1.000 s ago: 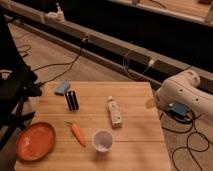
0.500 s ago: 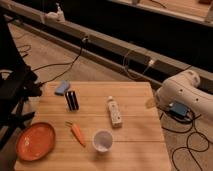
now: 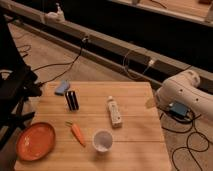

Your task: Knock the eraser over

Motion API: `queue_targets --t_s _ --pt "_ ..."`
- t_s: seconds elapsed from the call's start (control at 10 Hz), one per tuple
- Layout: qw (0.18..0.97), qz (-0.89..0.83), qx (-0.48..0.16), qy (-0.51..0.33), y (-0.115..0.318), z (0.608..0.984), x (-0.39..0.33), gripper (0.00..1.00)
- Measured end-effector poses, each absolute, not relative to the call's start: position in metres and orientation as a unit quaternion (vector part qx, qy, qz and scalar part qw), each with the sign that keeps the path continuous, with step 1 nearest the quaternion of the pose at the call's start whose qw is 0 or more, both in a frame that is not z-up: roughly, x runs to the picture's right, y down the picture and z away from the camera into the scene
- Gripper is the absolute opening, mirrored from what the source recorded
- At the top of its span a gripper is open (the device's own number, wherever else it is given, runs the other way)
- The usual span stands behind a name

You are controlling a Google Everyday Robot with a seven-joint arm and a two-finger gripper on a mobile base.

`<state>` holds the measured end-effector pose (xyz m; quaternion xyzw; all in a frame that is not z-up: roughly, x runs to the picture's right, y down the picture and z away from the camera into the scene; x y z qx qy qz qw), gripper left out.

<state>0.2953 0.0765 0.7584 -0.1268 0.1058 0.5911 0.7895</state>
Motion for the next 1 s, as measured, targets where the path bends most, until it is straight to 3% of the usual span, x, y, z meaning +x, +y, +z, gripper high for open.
queue_targets --t_s 0.1,0.8,1.0 --pt "0.790 0.591 -0.127 0.106 0.076 0.758 0.295 0.69" --pt "0.790 0.590 -0.136 0.096 0.069 0.768 0.285 0.03" --pt "0.800 0.574 -0.158 0.071 0.058 0.788 0.249 0.00"
